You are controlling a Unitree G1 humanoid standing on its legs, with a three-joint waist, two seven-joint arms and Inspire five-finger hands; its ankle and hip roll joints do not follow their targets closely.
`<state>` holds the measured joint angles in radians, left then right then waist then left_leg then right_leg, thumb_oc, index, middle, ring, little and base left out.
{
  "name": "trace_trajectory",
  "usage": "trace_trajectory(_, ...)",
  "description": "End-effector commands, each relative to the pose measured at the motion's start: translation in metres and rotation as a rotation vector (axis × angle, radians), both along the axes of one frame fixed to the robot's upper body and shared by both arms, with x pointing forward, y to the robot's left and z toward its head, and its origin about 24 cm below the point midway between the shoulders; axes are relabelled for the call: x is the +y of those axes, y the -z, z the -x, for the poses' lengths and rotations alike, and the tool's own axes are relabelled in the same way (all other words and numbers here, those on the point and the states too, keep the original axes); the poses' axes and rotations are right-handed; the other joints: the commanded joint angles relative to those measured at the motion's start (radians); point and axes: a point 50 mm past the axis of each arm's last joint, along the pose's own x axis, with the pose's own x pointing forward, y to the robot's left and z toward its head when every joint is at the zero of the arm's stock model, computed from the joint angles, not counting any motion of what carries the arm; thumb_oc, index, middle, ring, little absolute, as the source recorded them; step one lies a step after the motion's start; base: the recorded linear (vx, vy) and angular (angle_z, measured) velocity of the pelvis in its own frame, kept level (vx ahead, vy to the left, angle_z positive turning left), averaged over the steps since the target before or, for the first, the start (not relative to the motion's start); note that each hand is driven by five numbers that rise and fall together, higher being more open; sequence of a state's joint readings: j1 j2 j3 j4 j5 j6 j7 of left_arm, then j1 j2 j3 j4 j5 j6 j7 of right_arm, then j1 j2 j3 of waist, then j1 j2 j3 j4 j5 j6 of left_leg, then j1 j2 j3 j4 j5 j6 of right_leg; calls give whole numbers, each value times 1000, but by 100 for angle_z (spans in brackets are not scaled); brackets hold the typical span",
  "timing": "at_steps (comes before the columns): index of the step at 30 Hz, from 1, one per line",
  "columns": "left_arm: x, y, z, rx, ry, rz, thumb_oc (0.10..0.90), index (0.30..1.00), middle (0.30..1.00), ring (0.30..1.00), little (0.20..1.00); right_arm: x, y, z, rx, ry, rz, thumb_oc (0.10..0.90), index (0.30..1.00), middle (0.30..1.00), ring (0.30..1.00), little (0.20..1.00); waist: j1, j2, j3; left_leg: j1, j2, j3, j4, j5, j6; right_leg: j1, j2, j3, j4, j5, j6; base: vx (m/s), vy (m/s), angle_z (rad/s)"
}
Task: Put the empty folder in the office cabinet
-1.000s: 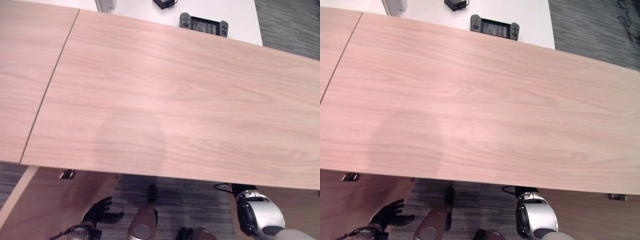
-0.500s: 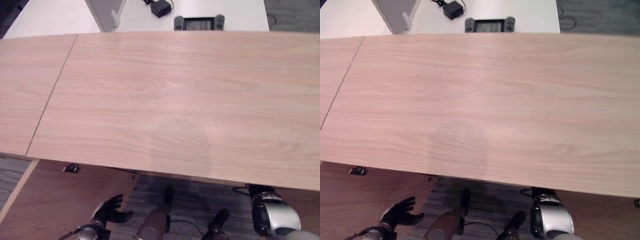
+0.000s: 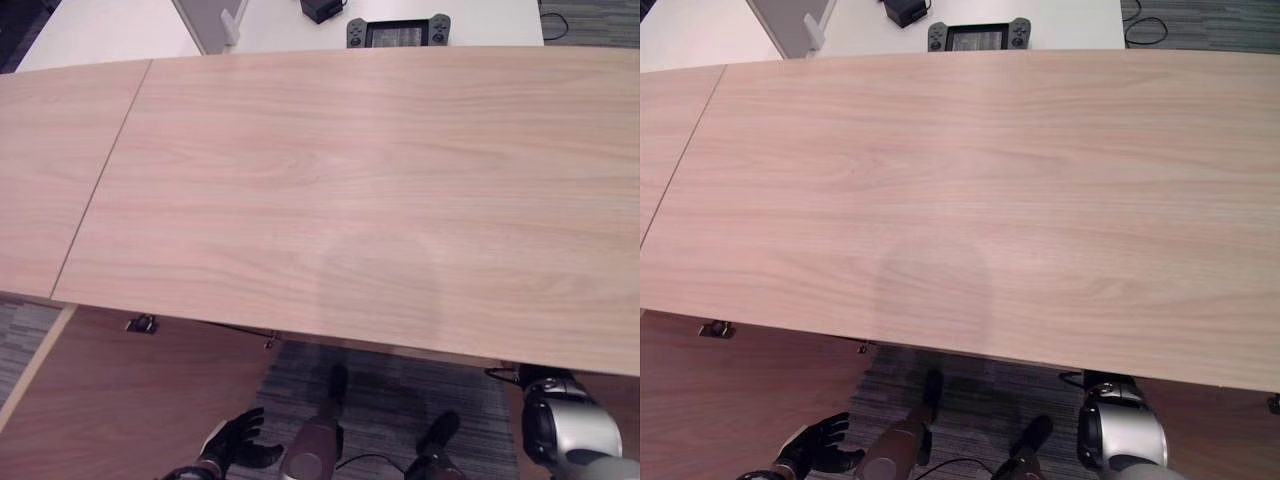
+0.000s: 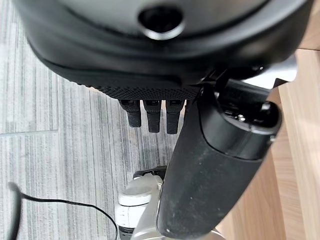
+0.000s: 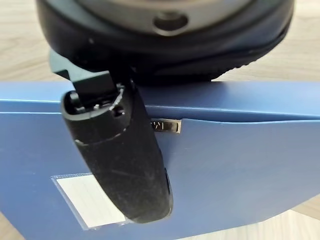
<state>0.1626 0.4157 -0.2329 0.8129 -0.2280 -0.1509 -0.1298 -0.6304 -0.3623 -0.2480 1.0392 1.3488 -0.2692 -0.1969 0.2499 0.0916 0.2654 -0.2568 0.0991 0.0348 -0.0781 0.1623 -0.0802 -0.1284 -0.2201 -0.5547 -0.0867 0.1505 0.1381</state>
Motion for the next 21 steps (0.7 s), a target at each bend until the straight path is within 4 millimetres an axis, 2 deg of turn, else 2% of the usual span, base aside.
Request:
trace_trajectory(1,24,-14,-14,-23,71,-84,800,900,900,900,900,-9,-94,-39,-323,33,94,400,300,300,300,300,49,7,14,33,70,-21,66,-123,-70,51,-23,46,170,-242,56,-41,-83,14)
trace_trajectory(2,24,-14,-14,-25,70,-83,800,900,900,900,900,-9,-94,-40,-324,33,94,400,300,300,300,300,53,11,21,22,70,-14,78,-110,-66,41,-27,31,177,-226,48,-84,-124,14)
trace_trajectory(3,24,-16,-17,-33,71,-85,800,900,900,900,900,-10,-100,-41,-336,38,91,400,300,300,300,300,53,15,39,0,75,-20,112,-115,-68,25,-27,35,198,-237,43,-70,-80,7)
trace_trajectory(5,25,-19,-24,-53,74,-88,800,900,900,900,900,-18,-114,-44,-352,72,80,400,300,300,300,300,46,25,71,-45,85,-42,191,-156,-77,-28,-29,65,291,-295,38,-24,-133,6)
trace_trajectory(9,27,-24,-33,-75,89,-110,800,900,900,900,900,-35,-129,-41,-345,161,36,400,300,300,300,300,40,41,91,-121,77,-54,282,-190,-81,-117,-52,70,419,-342,36,-46,-59,5)
trace_trajectory(13,26,-26,-39,-89,105,-125,800,900,900,900,900,-41,-139,-41,-332,195,16,400,300,300,300,300,35,46,101,-173,74,-57,338,-212,-81,-180,-75,75,500,-374,36,-28,-20,15)
trace_trajectory(16,25,-28,-45,-107,117,-137,800,900,900,900,900,-50,-137,-37,-276,240,-3,400,300,300,300,300,34,50,107,-219,71,-62,370,-226,-80,-232,-88,80,554,-397,37,-9,-41,15)
trace_trajectory(21,26,-36,-56,-152,134,-173,800,900,900,900,900,-54,-157,-37,-288,294,-41,400,300,300,300,300,40,63,113,-281,71,-73,382,-228,-84,-298,-105,70,605,-420,37,-20,-55,22)
